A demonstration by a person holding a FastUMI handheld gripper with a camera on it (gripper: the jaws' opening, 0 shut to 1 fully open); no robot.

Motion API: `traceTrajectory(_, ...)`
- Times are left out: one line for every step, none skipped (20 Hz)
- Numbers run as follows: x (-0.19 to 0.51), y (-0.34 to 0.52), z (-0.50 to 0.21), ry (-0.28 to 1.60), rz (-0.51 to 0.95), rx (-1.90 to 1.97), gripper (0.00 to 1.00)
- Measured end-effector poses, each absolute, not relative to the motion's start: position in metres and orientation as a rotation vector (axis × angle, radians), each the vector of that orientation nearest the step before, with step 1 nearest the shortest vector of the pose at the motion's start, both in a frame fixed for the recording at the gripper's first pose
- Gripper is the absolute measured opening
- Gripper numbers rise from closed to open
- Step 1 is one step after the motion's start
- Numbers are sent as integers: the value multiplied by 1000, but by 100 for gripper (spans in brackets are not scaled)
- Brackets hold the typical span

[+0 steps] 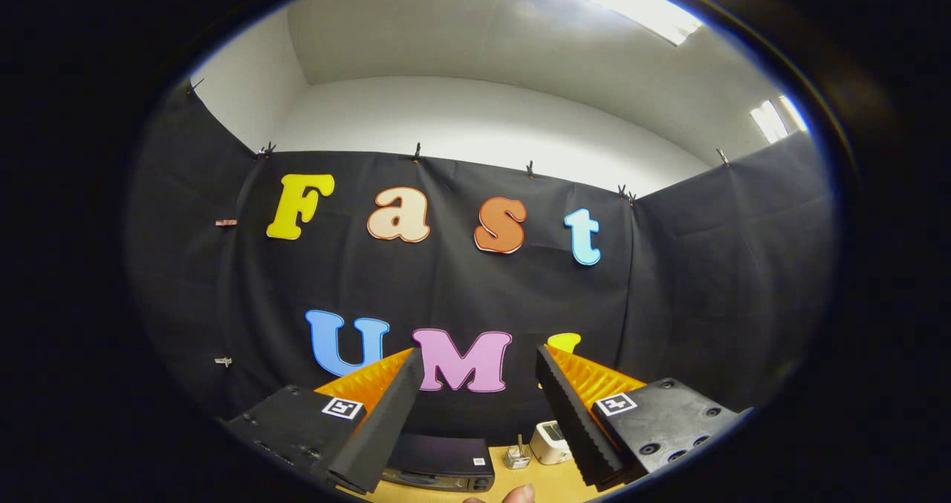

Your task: Open the toaster oven, put the food inside, and close the toaster oven door.

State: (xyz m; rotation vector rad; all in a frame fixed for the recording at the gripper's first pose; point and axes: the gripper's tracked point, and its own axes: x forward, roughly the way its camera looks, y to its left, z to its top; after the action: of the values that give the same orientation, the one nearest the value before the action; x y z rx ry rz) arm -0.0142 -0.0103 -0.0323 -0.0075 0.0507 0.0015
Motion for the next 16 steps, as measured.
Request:
traceTrajectory(-15,-11,-36,52,1,-6,97)
traceTrajectory(-16,-10,-39,52,5,-2,97)
traceTrajectory(-18,-10,-42,53,5,4,97)
traceTrajectory(-19,-8,-45,48,10,10,97)
traceTrajectory(-21,-5,-46,42,18,19,97)
traceTrajectory(-22,0,-51,40,30,30,97)
traceTrajectory(-22,6,-60,42,41,39,97)
traceTrajectory(-21,13,-72,47,56,44,97)
traceTrajectory(-21,20,-87,55,68,49,97)
traceTrajectory(-21,27,-107,72,74,59,97)
traceTrajectory(-21,32,-132,95,73,73,97)
traceTrajectory(-17,37,-159,124,68,85,97)
traceTrajectory(-17,41,-188,160,63,93,97)
traceTrajectory(-16,46,-222,204,62,97,98)
traceTrajectory(-16,52,-256,252,70,101,98)
traceTrajectory(-15,59,-290,302,73,103,98)
